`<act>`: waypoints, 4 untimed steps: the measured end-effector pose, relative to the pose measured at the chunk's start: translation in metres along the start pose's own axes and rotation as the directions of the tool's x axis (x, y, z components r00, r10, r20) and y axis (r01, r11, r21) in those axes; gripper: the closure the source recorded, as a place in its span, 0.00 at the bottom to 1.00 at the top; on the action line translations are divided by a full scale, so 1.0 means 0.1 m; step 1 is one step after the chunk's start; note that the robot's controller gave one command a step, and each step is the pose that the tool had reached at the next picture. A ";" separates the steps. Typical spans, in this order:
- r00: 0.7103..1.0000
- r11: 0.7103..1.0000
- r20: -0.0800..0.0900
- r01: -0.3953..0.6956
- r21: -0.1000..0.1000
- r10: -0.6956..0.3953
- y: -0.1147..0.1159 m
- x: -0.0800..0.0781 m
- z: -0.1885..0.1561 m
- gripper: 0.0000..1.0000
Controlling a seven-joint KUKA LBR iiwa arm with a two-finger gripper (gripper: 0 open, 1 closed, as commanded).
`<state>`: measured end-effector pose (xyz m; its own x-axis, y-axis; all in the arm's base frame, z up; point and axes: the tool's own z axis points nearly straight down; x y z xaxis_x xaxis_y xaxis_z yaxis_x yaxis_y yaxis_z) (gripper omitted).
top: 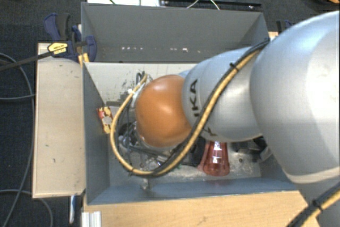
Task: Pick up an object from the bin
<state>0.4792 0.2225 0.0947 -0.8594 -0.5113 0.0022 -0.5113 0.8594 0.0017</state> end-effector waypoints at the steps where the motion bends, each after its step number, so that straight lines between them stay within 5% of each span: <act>1: 1.000 1.000 0.013 -0.027 0.001 0.027 -0.99 -0.43 0.21 1.00; 3: 0.999 0.999 0.017 -0.033 0.001 0.033 -1.13 -0.57 0.08 1.00; 4: 1.000 1.000 0.022 -0.015 0.001 0.015 -1.17 -0.44 0.15 1.00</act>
Offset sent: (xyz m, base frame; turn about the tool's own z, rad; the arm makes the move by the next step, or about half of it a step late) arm 0.0000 0.0000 0.0000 0.0000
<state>0.5767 0.1439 0.0790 -0.8666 -0.4986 -0.0193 -0.4987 0.8668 0.0009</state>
